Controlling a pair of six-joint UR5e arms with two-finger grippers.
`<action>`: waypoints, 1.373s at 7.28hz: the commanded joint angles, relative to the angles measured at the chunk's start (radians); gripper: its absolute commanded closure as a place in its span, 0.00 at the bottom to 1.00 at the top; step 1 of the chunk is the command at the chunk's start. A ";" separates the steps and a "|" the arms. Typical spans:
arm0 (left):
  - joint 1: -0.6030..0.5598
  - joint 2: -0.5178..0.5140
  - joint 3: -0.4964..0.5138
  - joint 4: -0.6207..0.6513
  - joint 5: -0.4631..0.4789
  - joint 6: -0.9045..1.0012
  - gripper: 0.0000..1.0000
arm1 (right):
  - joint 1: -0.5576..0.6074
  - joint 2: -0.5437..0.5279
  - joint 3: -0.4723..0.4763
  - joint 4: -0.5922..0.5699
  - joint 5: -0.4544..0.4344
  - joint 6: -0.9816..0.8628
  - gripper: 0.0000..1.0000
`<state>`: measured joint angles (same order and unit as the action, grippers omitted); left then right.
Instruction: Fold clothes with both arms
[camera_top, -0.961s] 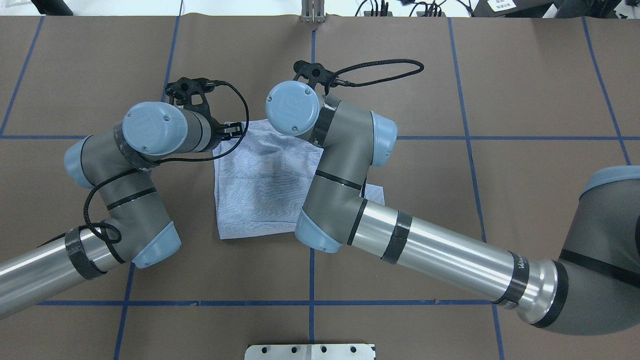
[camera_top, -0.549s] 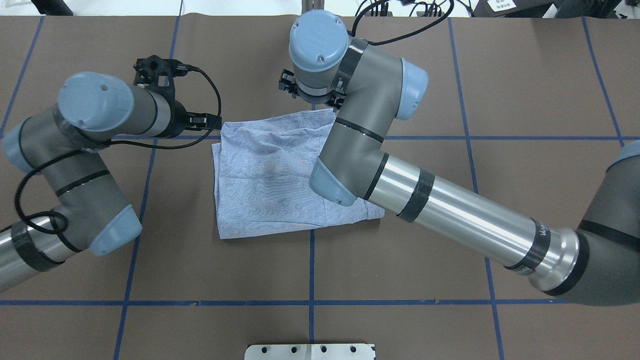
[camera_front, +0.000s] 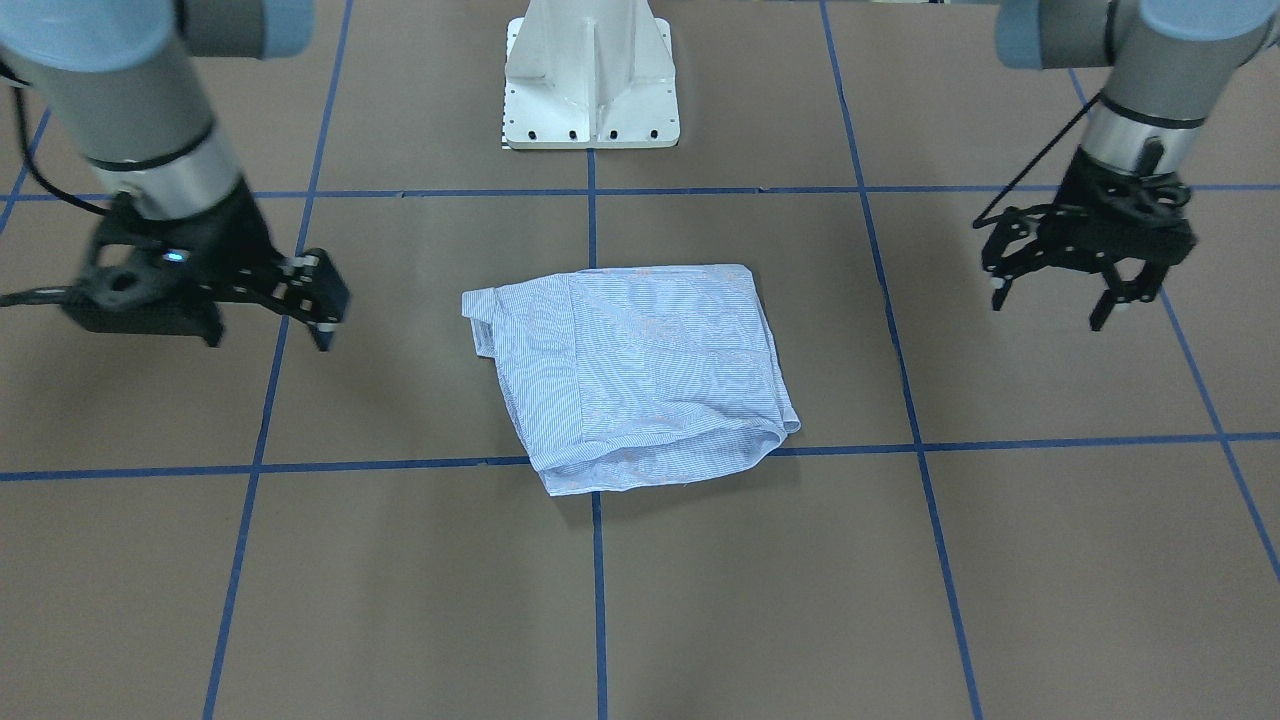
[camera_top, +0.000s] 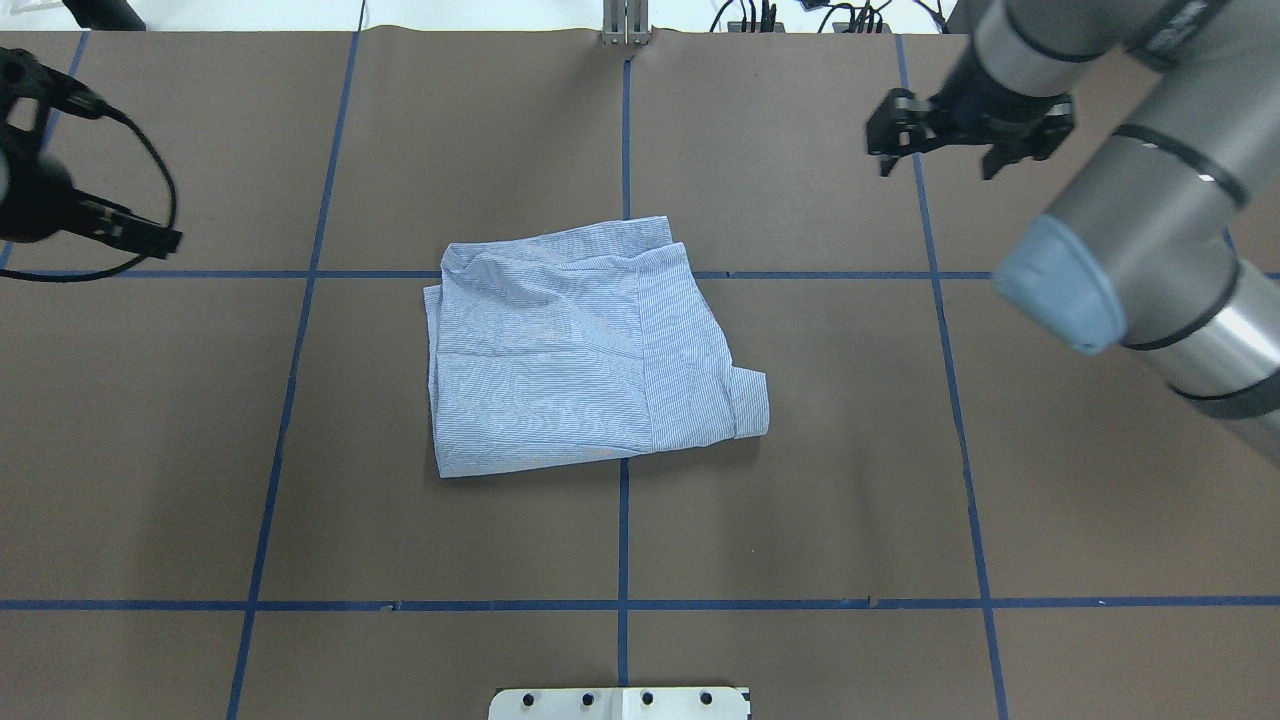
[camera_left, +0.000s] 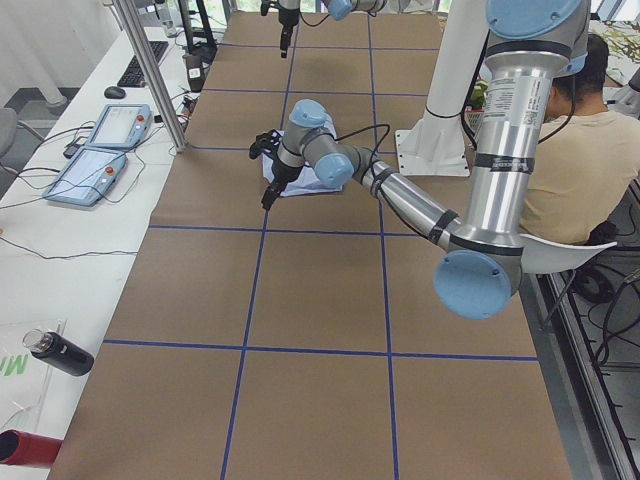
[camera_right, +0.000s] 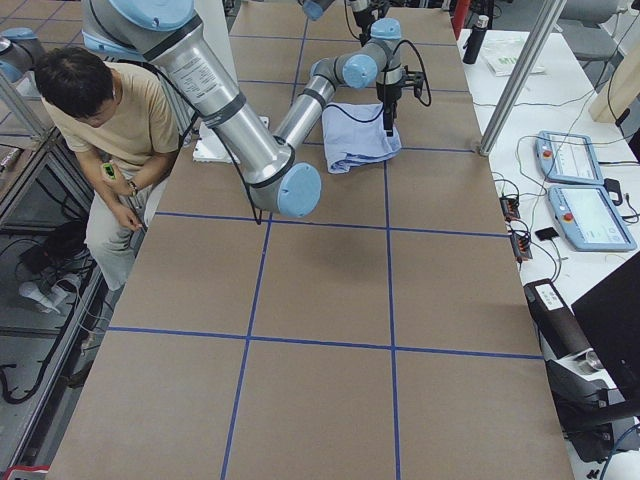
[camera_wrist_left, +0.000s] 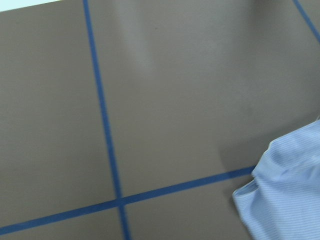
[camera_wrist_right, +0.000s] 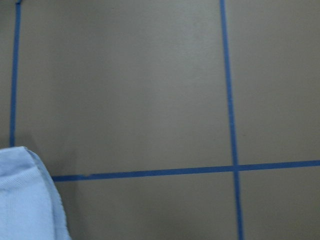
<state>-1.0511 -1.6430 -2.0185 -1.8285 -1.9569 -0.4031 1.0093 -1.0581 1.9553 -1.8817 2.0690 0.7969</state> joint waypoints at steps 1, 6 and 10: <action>-0.299 0.121 0.032 0.005 -0.135 0.438 0.00 | 0.263 -0.275 0.079 -0.027 0.149 -0.502 0.00; -0.537 0.261 0.213 0.073 -0.307 0.520 0.00 | 0.503 -0.692 0.042 0.082 0.253 -0.917 0.00; -0.535 0.289 0.184 0.299 -0.419 0.521 0.00 | 0.521 -0.724 0.007 0.085 0.260 -0.909 0.00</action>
<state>-1.5875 -1.3638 -1.8206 -1.5499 -2.3583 0.1241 1.5175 -1.7660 1.9734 -1.7972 2.3253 -0.1109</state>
